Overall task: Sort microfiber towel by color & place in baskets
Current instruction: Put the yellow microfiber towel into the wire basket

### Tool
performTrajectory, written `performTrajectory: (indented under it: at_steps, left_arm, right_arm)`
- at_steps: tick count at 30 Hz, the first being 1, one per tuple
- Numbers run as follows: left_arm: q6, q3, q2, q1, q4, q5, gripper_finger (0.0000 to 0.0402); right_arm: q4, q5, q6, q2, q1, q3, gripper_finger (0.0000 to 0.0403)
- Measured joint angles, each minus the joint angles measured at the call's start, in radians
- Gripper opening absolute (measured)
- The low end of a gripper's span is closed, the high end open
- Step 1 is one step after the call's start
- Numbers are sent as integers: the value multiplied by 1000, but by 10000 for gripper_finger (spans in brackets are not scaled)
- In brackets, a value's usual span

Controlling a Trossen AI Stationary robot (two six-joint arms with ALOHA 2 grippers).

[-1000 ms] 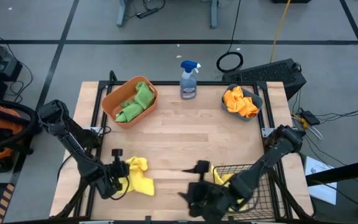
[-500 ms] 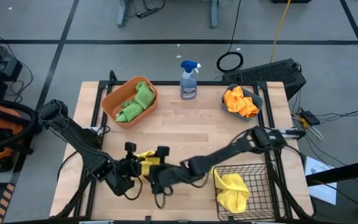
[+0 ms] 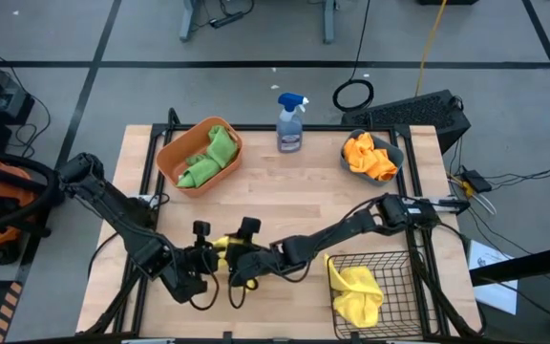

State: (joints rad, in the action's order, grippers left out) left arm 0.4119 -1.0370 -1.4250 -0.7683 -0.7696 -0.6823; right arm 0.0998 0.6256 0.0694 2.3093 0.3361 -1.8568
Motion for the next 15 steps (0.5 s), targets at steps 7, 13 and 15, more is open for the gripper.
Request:
performTrajectory:
  at_steps: [7, 13, 15]
  left_arm:
    - [160, 7, 0, -34, 7, -16, 58]
    - [219, 15, 0, -92, 14, -43, 180]
    - [219, 15, 0, -106, 12, -136, 221]
  right_arm:
    - [6, -10, 9, 0, 9, 0, 70]
    - [22, -24, -28, -6, 27, 0, 19]
    - [45, -22, -21, -12, 29, 0, 28]
